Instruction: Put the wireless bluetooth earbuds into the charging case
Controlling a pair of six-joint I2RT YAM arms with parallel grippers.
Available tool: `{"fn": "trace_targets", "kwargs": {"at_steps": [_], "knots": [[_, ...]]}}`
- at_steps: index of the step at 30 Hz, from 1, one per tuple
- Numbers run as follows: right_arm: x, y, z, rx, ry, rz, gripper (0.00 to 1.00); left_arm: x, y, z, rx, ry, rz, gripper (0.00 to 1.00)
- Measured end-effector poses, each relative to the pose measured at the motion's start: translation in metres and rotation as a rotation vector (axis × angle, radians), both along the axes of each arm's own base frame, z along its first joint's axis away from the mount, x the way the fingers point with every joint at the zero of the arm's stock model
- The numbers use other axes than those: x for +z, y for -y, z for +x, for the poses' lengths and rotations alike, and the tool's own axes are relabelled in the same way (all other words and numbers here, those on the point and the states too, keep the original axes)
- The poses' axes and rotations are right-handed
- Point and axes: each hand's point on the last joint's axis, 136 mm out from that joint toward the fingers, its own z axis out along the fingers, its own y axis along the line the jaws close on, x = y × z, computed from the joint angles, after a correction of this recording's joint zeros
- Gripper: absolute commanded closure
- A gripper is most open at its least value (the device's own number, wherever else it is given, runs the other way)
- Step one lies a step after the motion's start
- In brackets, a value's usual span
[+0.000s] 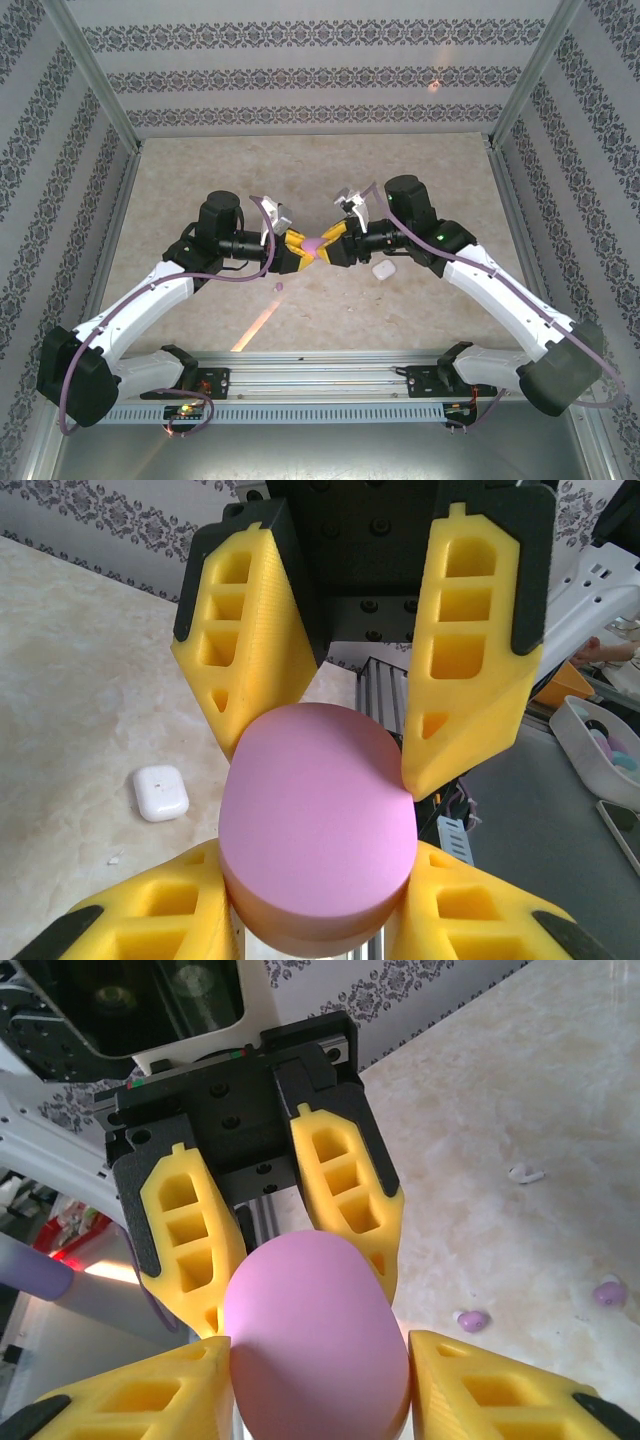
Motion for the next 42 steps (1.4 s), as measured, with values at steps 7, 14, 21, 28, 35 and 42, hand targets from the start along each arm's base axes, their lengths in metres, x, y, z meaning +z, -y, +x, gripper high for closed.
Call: {"fn": "trace_targets", "kwargs": {"at_steps": [7,14,21,28,35,42], "knots": [[0.009,0.004,0.014,-0.066,-0.073,0.039,0.52,-0.001,-0.001,0.004,0.021,0.010,0.009,0.90],[0.017,0.018,0.048,-0.237,-0.095,0.054,0.45,-0.001,0.001,0.000,0.004,0.010,0.007,0.90],[0.010,0.028,0.059,-0.385,-0.207,0.037,0.31,0.005,0.001,0.005,0.029,0.052,-0.001,0.90],[0.009,0.042,0.043,-0.466,-0.328,0.057,0.28,0.000,0.000,0.012,0.063,0.082,-0.003,0.90],[-0.022,0.042,0.021,-0.502,-0.496,0.057,0.28,-0.001,0.000,0.018,0.091,0.101,-0.013,0.90],[-0.027,0.027,0.019,-0.488,-0.563,0.070,0.29,0.000,-0.001,0.022,0.110,0.113,-0.018,0.90]]}}
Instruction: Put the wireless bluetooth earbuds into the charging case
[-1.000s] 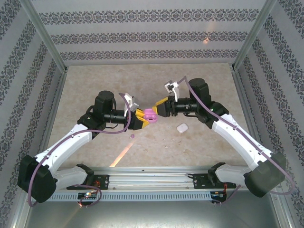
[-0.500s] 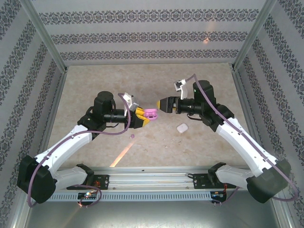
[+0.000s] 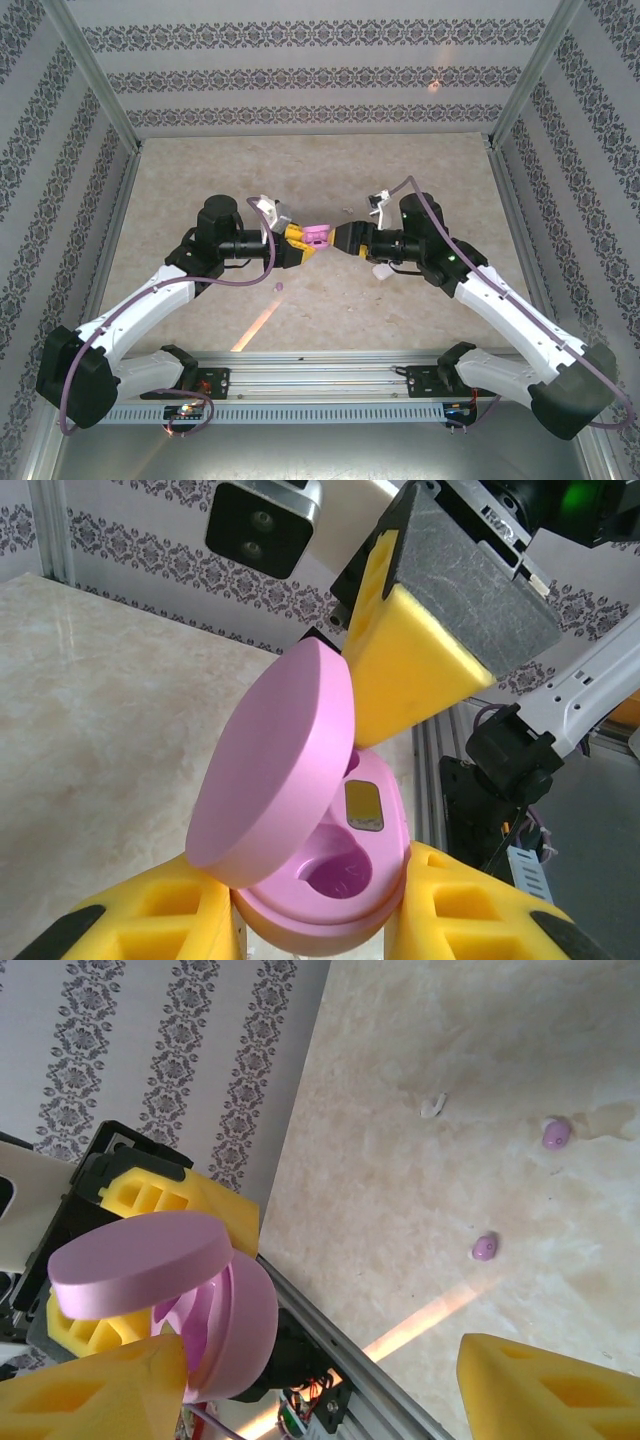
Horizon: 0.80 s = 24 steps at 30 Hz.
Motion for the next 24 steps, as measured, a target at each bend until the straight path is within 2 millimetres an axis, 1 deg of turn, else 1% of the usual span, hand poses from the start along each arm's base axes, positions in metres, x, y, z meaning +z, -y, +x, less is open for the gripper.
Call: {"fn": "trace_targets", "kwargs": {"at_steps": [3,6,10,15,17,19,21,24], "knots": [[-0.002,-0.006,0.002,0.008,-0.009,0.002,0.30,-0.003,-0.004,0.002,0.025,-0.001,0.006,0.90],[-0.003,-0.009,0.003,0.012,-0.014,0.001,0.31,-0.006,-0.013,0.004,0.058,-0.006,0.006,0.90],[-0.006,-0.007,0.005,-0.010,-0.017,-0.014,0.33,-0.014,-0.034,0.010,0.132,-0.028,0.004,0.90],[-0.017,-0.002,0.012,-0.067,-0.047,-0.054,0.36,-0.031,-0.057,0.013,0.221,-0.064,0.014,0.92],[-0.028,-0.004,0.015,-0.087,-0.078,-0.078,0.38,-0.032,-0.063,0.012,0.257,-0.067,0.027,0.92],[-0.042,-0.009,0.017,-0.096,-0.117,-0.105,0.39,-0.028,-0.070,0.010,0.289,-0.047,0.039,0.92],[-0.063,-0.016,0.017,-0.098,-0.167,-0.141,0.41,-0.023,-0.077,0.005,0.321,-0.014,0.051,0.92],[-0.101,-0.031,0.013,-0.080,-0.253,-0.209,0.43,-0.016,-0.087,-0.003,0.367,0.039,0.074,0.92]]}}
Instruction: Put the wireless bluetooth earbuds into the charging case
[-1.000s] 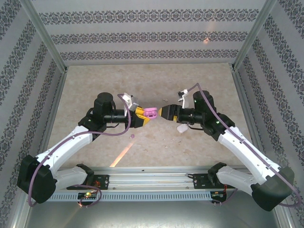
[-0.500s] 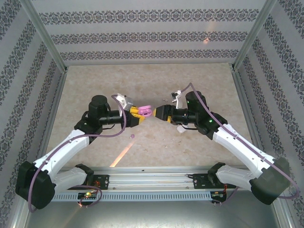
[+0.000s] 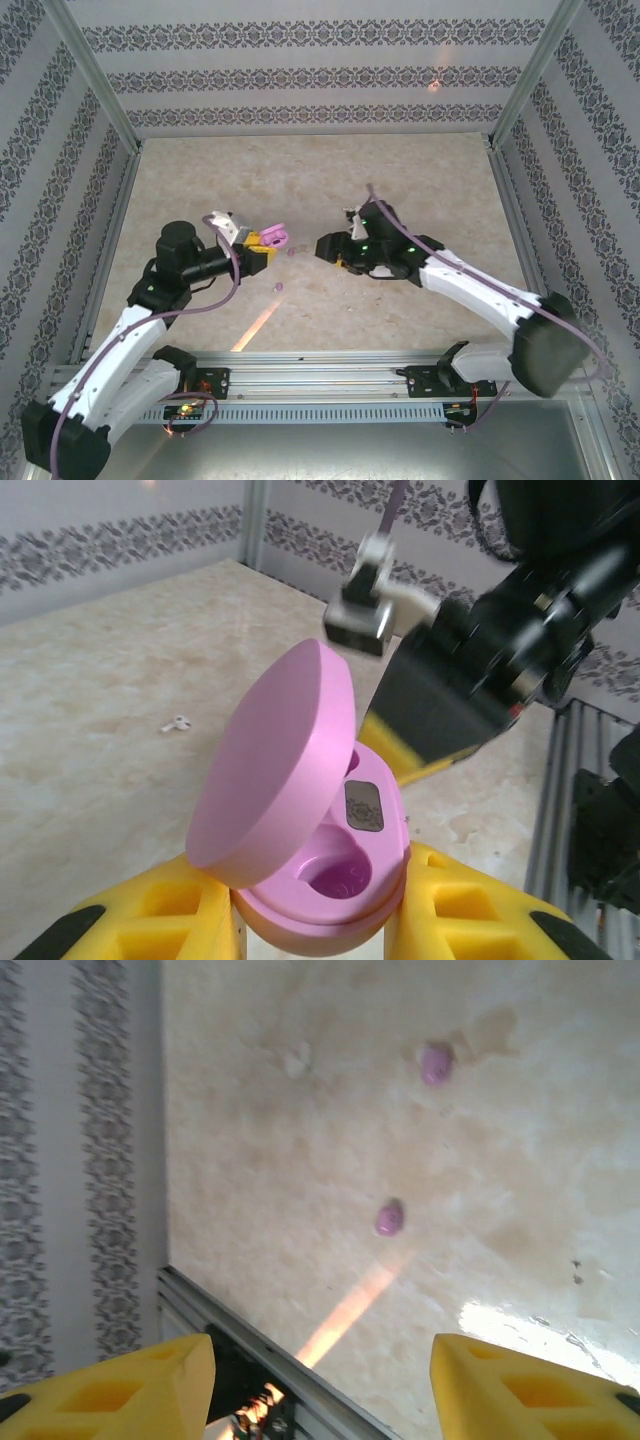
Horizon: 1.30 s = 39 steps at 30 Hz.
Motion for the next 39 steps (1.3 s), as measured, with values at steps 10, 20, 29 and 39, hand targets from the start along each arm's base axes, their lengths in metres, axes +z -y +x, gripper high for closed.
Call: {"fn": "trace_targets", "kwargs": {"at_steps": [10,20,29,39], "knots": [[-0.106,-0.059,-0.014,0.093,-0.215,-0.183,0.62,0.002,-0.031,-0.017,0.141,0.076,0.101,0.92],[-0.116,-0.106,-0.016,0.185,-0.191,-0.280,0.69,-0.007,-0.041,-0.019,0.184,0.061,0.148,0.92],[-0.121,-0.099,-0.013,0.179,-0.177,-0.402,0.72,-0.007,-0.042,-0.019,0.191,0.064,0.150,0.92],[-0.132,-0.097,-0.009,0.168,-0.185,-0.445,0.72,-0.008,-0.042,-0.020,0.186,0.076,0.160,0.92]]}}
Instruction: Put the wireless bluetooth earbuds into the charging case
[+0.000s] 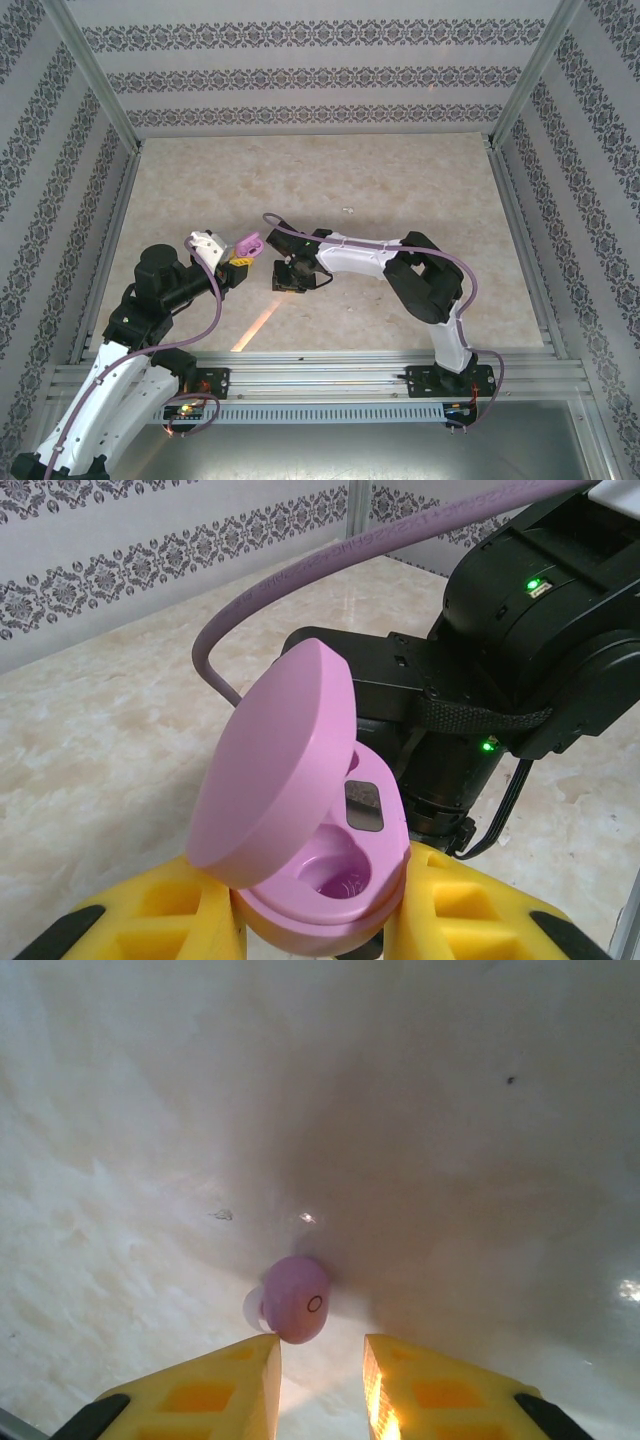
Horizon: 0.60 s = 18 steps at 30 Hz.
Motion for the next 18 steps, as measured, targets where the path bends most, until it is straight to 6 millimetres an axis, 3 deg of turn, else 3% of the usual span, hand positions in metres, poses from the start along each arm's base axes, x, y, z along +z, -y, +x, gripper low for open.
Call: {"fn": "trace_targets", "kwargs": {"at_steps": [18], "knots": [[0.010,-0.011,0.008,0.010,0.027,0.031,0.70,-0.006,0.000,0.000,-0.003,-0.008,0.012,0.93]]}}
